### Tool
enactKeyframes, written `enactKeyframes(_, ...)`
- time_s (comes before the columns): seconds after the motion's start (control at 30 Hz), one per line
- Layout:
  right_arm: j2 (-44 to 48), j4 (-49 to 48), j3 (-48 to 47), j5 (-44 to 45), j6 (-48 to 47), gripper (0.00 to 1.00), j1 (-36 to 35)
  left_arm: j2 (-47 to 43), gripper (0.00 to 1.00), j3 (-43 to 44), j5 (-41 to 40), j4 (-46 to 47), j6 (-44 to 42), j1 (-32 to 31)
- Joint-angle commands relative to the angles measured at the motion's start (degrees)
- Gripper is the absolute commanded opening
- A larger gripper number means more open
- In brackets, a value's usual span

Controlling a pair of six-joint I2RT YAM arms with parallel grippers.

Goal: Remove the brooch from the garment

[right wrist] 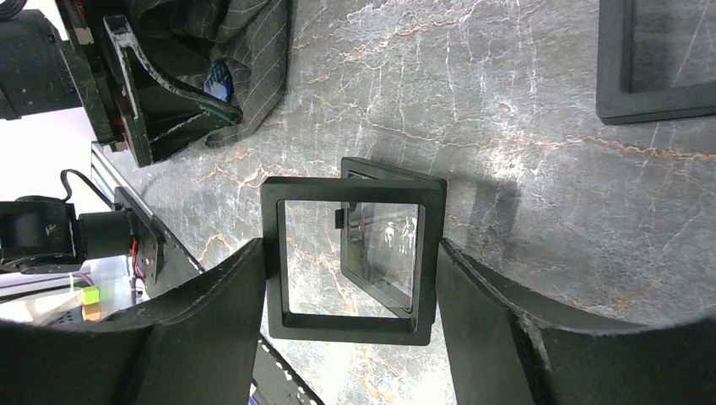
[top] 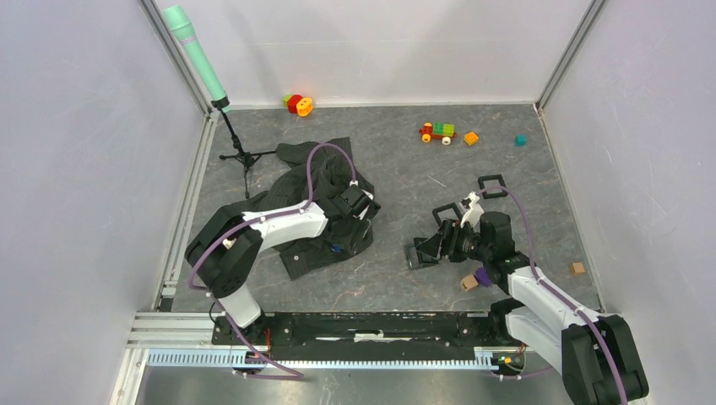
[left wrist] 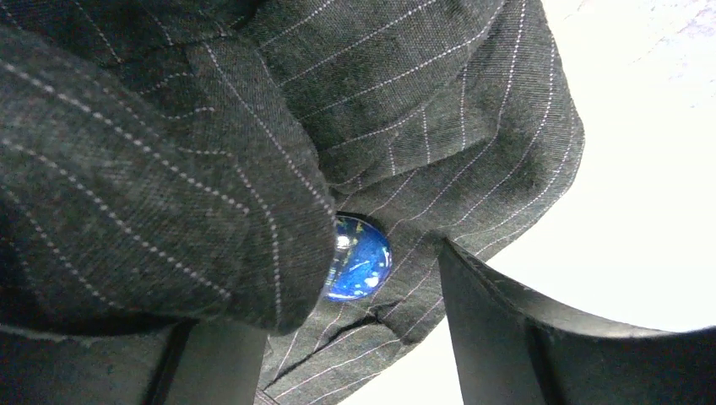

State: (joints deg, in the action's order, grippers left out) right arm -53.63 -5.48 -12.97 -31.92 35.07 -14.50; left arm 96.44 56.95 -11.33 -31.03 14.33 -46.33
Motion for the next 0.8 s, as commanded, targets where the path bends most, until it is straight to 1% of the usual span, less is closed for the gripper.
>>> enactKeyframes(0.0,0.28,-1.0,-2.63,-1.37,-0.56,0.64,0.18,2.83,0.69,1.66,3.05,-0.78,1.05,1.63)
enactKeyframes(0.07,0.44,-1.02,-2.58,-1.48,-0.58,0.64,0.22,4.48,0.65,1.87,4.28,-1.23,1.13,1.86)
enactKeyframes(0.13,0.65,-0.83,-2.52,-1.59,-0.57,0.64,0.19,5.11,0.57,1.1,6.37,-0.7,1.27,2.26)
enactKeyframes(0.23,0.56,0.14,-3.07,-1.65,-1.11,0.64,0.18,4.88,0.42,0.21,6.68,0.06,1.95,2.81)
enactKeyframes(0.27,0.56,0.36,-3.25,-1.6,-1.31,0.64,0.18,4.51,0.39,0.18,6.53,0.13,2.1,2.81)
enactKeyframes(0.4,0.65,0.55,-3.61,-1.65,-1.37,0.64,0.31,1.51,0.42,0.25,5.01,-0.13,2.54,2.82)
enactKeyframes(0.6,0.41,0.63,-3.64,-1.56,-1.36,0.64,0.26,-5.59,0.42,1.06,3.92,-0.73,3.92,2.82)
enactKeyframes(0.77,-0.18,0.35,-3.89,-1.5,-1.31,0.64,0.27,-11.3,0.42,0.97,7.12,0.0,4.14,2.52)
